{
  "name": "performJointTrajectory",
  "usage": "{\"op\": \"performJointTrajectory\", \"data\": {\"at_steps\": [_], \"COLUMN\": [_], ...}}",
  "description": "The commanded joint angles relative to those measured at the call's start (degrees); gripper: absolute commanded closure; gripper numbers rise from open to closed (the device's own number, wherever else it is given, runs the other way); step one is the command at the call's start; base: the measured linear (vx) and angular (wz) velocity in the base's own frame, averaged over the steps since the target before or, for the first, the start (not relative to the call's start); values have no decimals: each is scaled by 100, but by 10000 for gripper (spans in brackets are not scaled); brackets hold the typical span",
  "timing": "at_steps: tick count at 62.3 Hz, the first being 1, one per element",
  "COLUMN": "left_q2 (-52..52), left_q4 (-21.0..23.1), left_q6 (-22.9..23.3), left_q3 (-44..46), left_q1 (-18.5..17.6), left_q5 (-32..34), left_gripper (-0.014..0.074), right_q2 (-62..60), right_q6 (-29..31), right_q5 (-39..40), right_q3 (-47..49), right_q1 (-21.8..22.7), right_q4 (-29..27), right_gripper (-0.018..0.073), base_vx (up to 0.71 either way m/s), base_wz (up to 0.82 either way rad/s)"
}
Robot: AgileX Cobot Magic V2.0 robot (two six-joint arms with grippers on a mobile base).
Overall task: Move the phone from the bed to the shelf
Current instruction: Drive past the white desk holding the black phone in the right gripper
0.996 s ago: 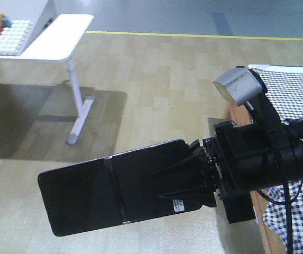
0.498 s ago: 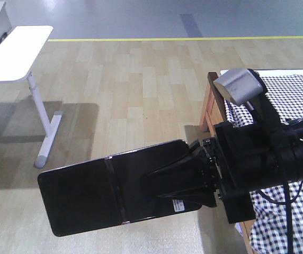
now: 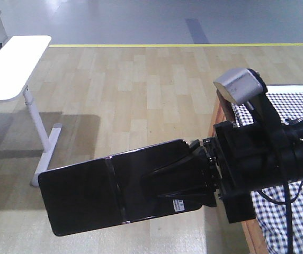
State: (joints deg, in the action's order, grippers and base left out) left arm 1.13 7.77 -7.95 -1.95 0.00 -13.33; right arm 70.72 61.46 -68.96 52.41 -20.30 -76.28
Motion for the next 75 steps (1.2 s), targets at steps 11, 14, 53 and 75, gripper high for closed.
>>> {"op": "performJointTrajectory", "data": {"at_steps": [11, 14, 53, 75], "left_q2": [34, 34, 34, 34], "left_q4": [52, 52, 52, 52], "left_q6": [22, 22, 22, 22], "left_q3": [-14, -14, -14, -14], "left_q1": [-23, -23, -23, -23], "left_q5": [426, 426, 426, 426], "left_gripper": [596, 596, 596, 596], "right_q2": [-156, -156, -156, -156], "right_q6": [67, 67, 67, 67], "right_q5": [-420, -420, -420, -420], "right_q3": [156, 156, 156, 156], "right_q1": [12, 12, 12, 12], "right_q4": [-548, -548, -548, -548], "right_gripper": [561, 561, 561, 561], "base_vx": [30, 29, 25, 19], "base_wz": [15, 19, 29, 28]}}
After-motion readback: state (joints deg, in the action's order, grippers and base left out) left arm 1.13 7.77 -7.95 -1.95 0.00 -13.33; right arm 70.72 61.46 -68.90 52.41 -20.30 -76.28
